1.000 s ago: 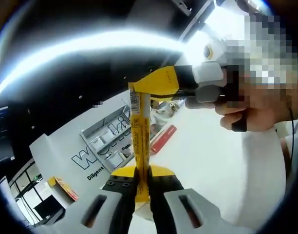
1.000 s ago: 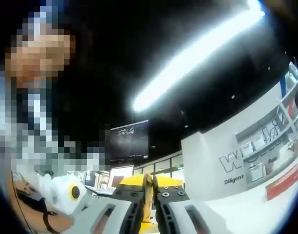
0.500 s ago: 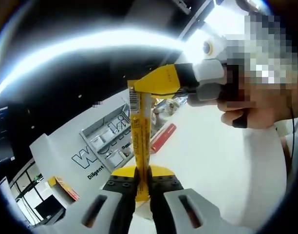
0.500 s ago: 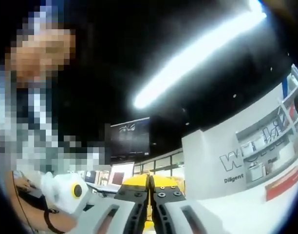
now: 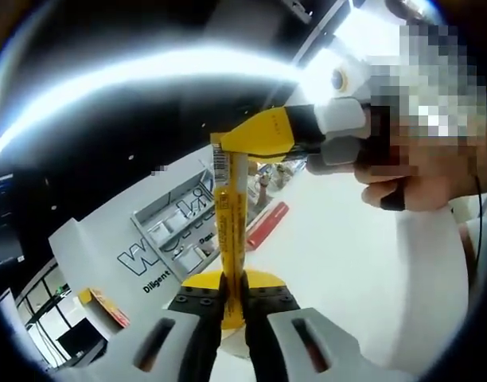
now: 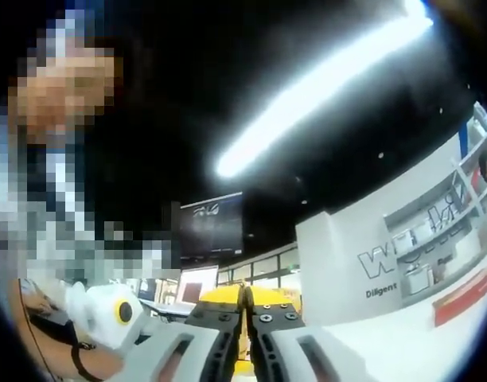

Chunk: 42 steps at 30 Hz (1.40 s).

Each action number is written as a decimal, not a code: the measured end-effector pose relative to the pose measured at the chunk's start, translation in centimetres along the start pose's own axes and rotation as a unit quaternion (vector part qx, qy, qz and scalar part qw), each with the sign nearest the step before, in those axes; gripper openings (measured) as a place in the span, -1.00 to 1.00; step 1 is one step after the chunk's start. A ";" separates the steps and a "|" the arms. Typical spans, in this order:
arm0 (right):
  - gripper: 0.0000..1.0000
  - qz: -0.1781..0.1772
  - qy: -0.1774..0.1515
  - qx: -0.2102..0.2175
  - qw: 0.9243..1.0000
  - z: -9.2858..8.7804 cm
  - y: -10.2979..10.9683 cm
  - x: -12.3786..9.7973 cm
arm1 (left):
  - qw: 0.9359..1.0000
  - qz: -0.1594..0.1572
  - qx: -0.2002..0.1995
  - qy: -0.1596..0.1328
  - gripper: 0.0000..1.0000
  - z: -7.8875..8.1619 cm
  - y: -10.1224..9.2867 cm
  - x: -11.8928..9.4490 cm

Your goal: Tear open the coffee pouch, take out the coffee, and pour the coffee from the pouch into the cup

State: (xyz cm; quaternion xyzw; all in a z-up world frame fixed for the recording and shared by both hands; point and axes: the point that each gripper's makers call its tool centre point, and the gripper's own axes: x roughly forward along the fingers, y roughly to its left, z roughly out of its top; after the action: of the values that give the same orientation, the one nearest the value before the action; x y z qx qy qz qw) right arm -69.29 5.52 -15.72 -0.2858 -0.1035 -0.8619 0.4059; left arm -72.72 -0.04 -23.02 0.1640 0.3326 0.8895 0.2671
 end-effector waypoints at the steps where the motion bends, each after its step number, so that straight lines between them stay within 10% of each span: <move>1: -0.93 0.001 0.000 0.001 1.000 0.0 0.0 0.0 | 1.000 0.000 0.000 0.000 -0.78 0.0 -0.1 0.0; 7: -0.40 0.009 0.002 0.005 1.000 -0.4 0.3 0.6 | 1.000 0.001 -0.002 0.000 -0.78 0.1 -0.1 0.0; 27: -0.92 0.018 0.021 0.001 1.000 -1.2 0.4 0.5 | 1.000 -0.006 0.003 -0.004 -0.79 0.4 -0.6 0.1; 42: -0.93 0.021 0.019 0.022 0.999 -1.2 0.4 0.6 | 1.000 -0.009 0.003 -0.005 -0.79 0.5 -0.6 0.1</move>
State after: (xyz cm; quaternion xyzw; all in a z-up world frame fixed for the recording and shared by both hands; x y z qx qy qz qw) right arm -69.75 4.39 -16.36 -0.2624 -0.1087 -0.8558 0.4323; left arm -72.33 0.65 -23.05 0.1661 0.3359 0.8851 0.2761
